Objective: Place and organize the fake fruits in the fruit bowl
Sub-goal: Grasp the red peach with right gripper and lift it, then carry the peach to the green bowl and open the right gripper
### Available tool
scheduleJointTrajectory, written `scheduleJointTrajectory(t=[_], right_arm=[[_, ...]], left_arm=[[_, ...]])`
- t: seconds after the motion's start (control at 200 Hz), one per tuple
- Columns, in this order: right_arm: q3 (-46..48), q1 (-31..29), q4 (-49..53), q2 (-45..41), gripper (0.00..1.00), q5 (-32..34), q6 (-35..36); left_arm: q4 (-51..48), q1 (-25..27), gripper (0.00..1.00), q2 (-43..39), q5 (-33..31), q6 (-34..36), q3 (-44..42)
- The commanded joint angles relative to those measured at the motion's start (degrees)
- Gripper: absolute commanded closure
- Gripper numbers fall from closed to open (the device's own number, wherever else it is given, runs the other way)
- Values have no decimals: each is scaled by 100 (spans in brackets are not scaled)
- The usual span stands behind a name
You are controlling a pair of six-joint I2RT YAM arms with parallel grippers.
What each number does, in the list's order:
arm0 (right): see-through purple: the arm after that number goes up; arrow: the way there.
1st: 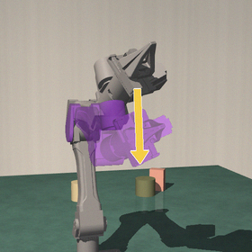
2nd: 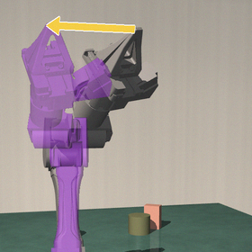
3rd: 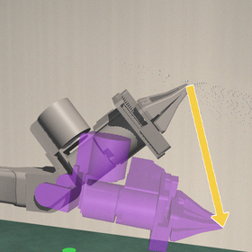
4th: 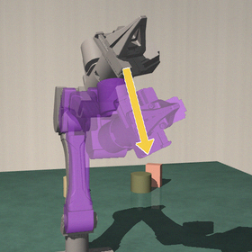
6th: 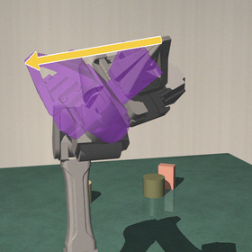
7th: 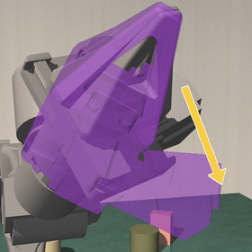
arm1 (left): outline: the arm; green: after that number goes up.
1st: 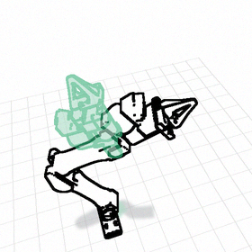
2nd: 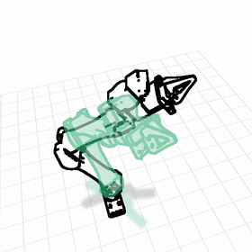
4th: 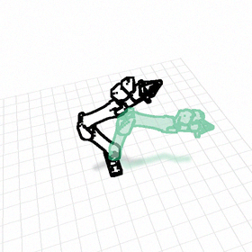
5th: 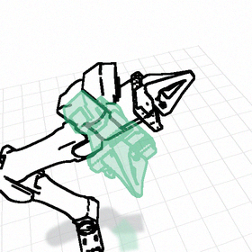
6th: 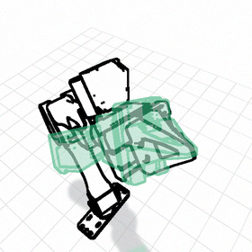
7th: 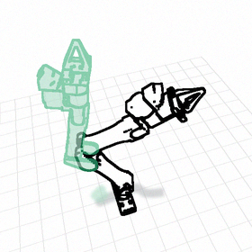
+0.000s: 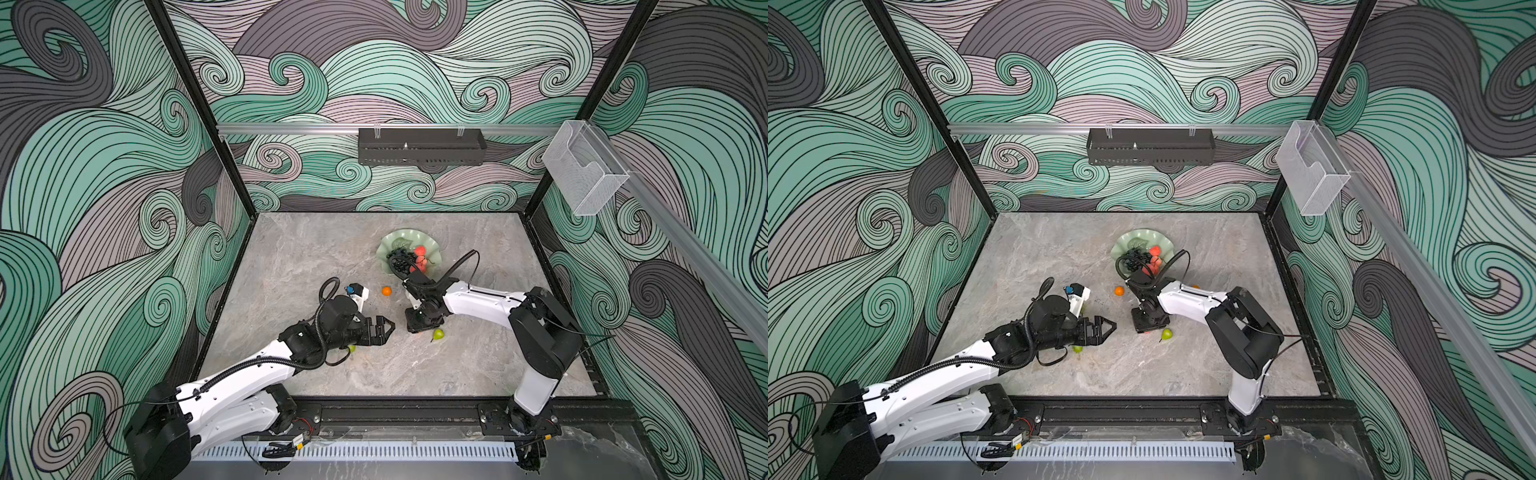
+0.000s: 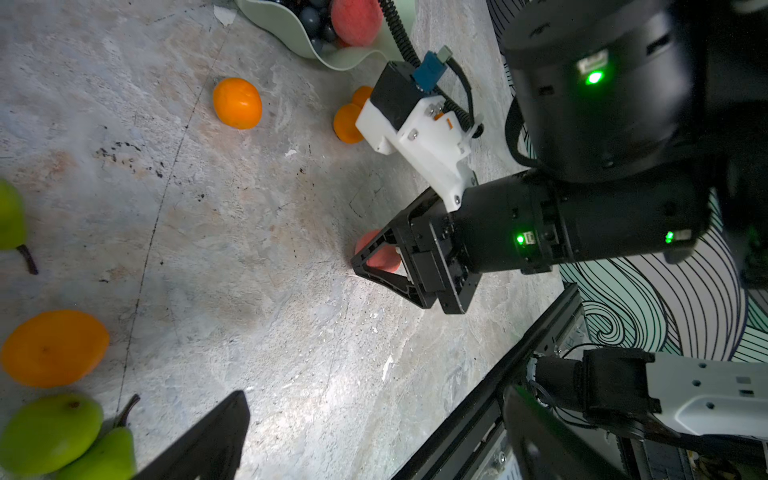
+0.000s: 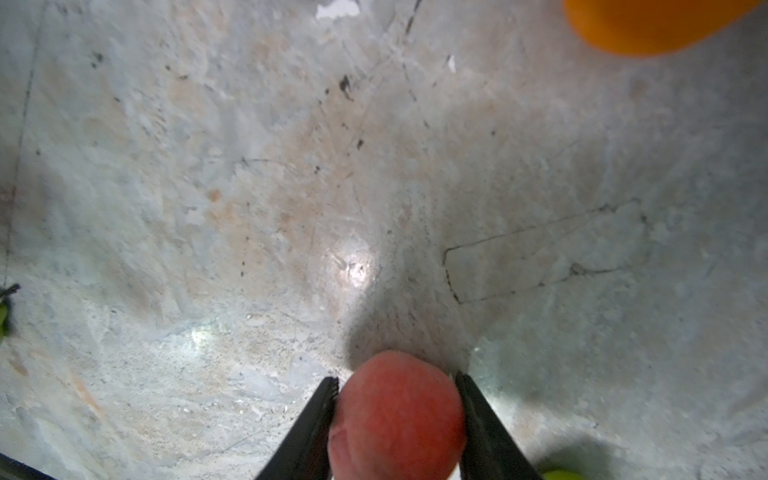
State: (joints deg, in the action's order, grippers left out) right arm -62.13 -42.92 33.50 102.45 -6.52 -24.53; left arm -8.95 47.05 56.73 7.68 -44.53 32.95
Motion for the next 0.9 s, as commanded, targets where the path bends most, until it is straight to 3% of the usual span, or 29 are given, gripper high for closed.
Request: scheduleJointTrajectory(t=[0.0, 0.295, 0.49, 0.895], right_arm=[[-10, -15, 120, -252, 57, -78, -110], [178, 400, 124, -1033, 59, -111, -271], [40, 907, 341, -1368, 59, -146, -95], [-1109, 1815, 606, -1126, 59, 207, 268]], left_arm=[[48, 33, 2, -40, -170, -23, 115], [587, 2, 1, 24, -530, -21, 185], [857, -89, 1, 470, -266, 91, 475], [901, -393, 1, 1826, -6, 302, 1774]])
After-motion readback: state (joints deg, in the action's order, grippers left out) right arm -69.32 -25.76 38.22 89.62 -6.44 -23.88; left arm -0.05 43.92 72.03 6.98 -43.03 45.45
